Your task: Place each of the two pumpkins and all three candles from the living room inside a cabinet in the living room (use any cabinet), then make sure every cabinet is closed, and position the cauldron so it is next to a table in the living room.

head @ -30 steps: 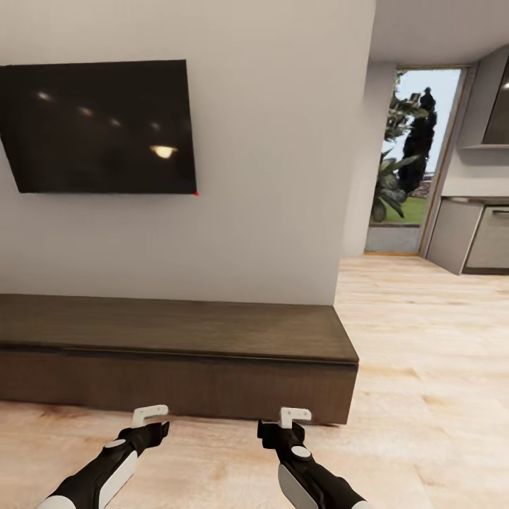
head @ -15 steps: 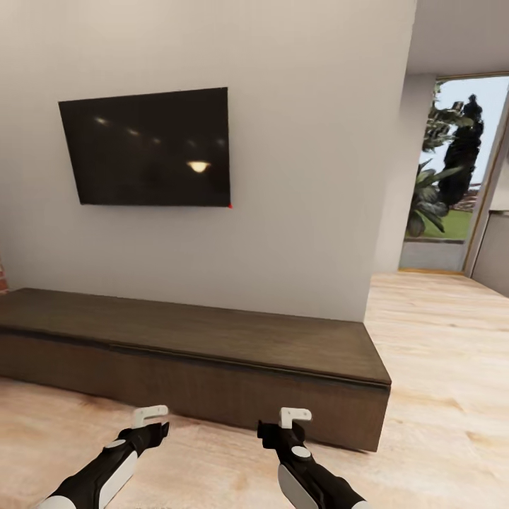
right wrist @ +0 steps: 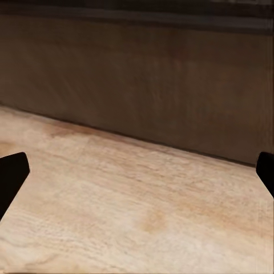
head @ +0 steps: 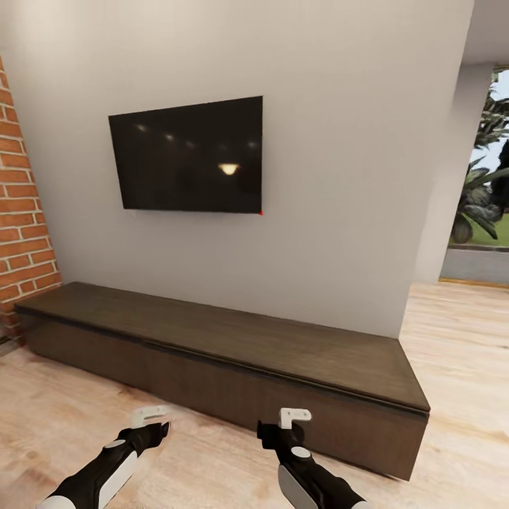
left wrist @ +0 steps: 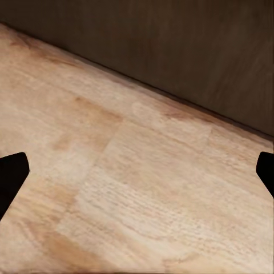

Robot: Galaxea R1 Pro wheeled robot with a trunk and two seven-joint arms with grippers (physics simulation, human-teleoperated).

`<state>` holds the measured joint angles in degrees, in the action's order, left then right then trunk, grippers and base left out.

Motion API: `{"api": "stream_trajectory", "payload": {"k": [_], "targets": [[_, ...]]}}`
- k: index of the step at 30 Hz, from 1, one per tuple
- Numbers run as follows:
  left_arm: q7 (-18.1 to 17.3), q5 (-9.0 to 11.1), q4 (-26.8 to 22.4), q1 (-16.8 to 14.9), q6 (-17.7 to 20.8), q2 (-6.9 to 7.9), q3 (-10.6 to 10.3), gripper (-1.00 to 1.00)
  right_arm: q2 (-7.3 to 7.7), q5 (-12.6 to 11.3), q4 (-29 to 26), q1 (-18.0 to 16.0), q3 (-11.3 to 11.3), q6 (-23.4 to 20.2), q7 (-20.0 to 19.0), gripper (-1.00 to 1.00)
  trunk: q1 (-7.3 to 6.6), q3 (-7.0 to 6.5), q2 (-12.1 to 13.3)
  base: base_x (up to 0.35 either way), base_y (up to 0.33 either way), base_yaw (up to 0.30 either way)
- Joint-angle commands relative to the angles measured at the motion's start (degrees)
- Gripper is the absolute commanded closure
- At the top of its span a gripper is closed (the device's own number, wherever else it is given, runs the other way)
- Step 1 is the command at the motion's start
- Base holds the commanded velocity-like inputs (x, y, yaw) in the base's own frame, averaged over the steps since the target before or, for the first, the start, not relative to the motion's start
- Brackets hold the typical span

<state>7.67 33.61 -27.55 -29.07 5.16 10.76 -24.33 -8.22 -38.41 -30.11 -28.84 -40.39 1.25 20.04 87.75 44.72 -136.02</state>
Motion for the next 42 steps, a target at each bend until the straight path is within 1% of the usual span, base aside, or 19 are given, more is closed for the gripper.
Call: {"api": "stream_trajectory", "payload": {"k": [1,42], "targets": [[0.51,0.49,-0.14,-0.03,0.2,0.08,-0.47,-1.0,0.05,-0.57,-0.05,-0.08,-0.48,0.13,0.46,-1.0,-0.24,-0.12,0.38,0.0,0.0,0.275],[0.59,0.49,-0.14,-0.03,0.2,-0.15,-0.45,-1.0,0.05,-0.2,0.08,-0.08,-0.66,0.07,0.37,-1.0,-9.24,-7.48,16.83,0.0,0.0,0.275]]}}
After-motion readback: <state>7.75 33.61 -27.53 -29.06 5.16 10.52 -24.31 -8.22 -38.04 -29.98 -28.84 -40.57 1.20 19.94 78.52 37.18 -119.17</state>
